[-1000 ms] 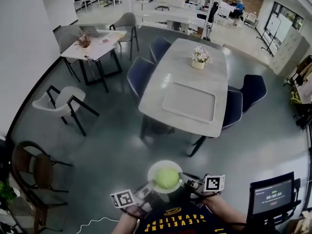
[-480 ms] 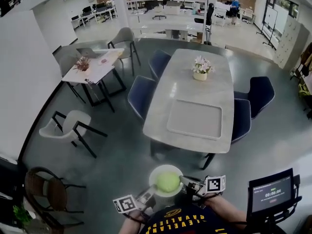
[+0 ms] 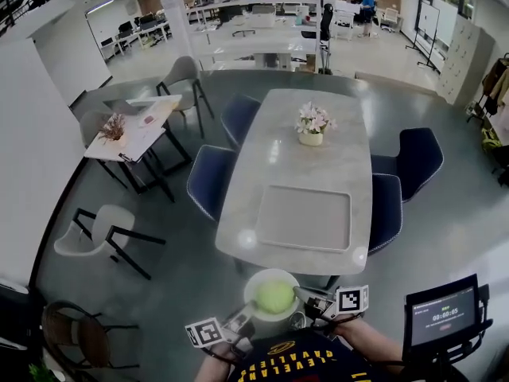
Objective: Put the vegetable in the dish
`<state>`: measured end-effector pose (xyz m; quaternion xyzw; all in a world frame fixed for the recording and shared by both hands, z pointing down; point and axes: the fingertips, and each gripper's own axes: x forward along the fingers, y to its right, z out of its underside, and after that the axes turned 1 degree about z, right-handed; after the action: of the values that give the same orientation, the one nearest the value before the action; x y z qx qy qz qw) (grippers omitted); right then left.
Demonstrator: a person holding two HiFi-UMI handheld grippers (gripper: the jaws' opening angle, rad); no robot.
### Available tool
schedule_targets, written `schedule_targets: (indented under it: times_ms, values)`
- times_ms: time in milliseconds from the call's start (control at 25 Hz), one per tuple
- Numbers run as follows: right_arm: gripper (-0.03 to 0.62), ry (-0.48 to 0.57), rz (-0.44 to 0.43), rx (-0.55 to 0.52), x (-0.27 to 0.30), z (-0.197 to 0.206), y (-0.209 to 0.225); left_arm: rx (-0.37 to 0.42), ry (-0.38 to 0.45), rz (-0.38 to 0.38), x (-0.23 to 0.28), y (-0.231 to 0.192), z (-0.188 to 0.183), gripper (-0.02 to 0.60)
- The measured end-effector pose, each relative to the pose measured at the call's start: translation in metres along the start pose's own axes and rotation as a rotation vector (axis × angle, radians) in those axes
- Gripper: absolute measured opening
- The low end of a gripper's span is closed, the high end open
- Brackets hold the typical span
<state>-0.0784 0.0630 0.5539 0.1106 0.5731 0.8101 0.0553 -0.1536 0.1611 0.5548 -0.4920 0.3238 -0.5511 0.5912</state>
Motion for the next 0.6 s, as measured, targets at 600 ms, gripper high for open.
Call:
schedule_targets:
  times_ms: [600]
  values:
    - [0.02,0.206,0.094,0.073,0.009,-0.078,0.06,0.001,-0.236,0.038,0.102,-0.036,-0.057,0.012]
